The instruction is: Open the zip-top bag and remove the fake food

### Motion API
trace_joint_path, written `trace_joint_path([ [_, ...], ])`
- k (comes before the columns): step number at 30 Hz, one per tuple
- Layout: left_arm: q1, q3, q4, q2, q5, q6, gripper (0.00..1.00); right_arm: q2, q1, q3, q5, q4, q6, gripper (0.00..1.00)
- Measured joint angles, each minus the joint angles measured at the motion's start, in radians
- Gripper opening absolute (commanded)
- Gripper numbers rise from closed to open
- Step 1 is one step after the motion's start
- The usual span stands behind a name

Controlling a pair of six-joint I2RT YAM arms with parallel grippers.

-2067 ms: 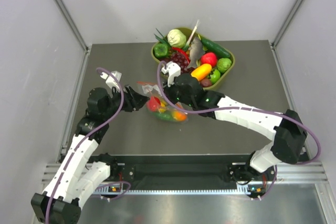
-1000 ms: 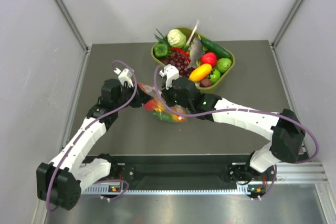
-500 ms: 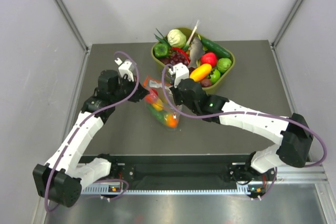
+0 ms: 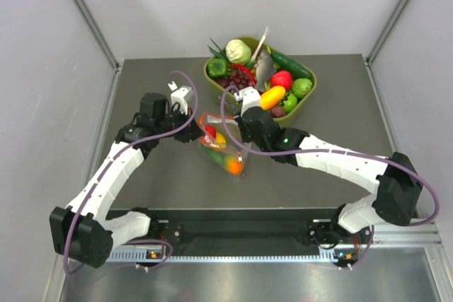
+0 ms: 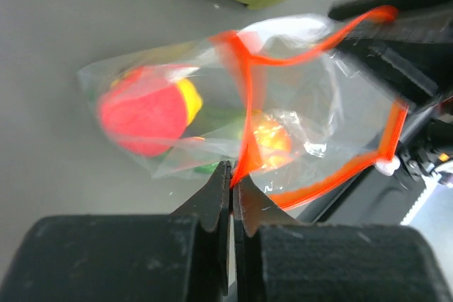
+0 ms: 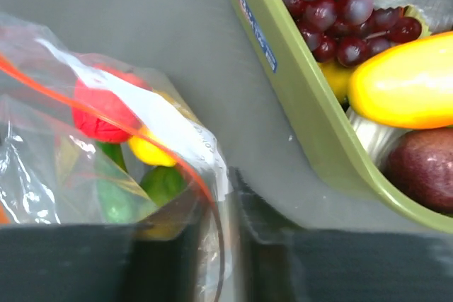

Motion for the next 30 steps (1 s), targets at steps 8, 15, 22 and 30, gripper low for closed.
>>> trace_joint_path([
  [8, 0.0, 0.034, 0.01, 0.069, 0.084, 0.01, 0.0, -0.092, -0.005, -0.018, -0.104, 0.008, -0.09, 0.63],
  [15, 0.0, 0.034, 0.028, 0.068, 0.118, 0.015, 0.0, -0.265, -0.006, -0.005, -0.342, 0.078, -0.161, 0.58],
  [22, 0.0, 0.034, 0.043, 0.048, 0.129, 0.019, 0.0, -0.181, -0.006, 0.052, -0.634, 0.109, -0.15, 0.49],
  [30, 0.0, 0.034, 0.046, 0.029, 0.134, 0.029, 0.0, -0.029, -0.01, 0.054, -0.737, 0.067, -0.105, 0.46],
])
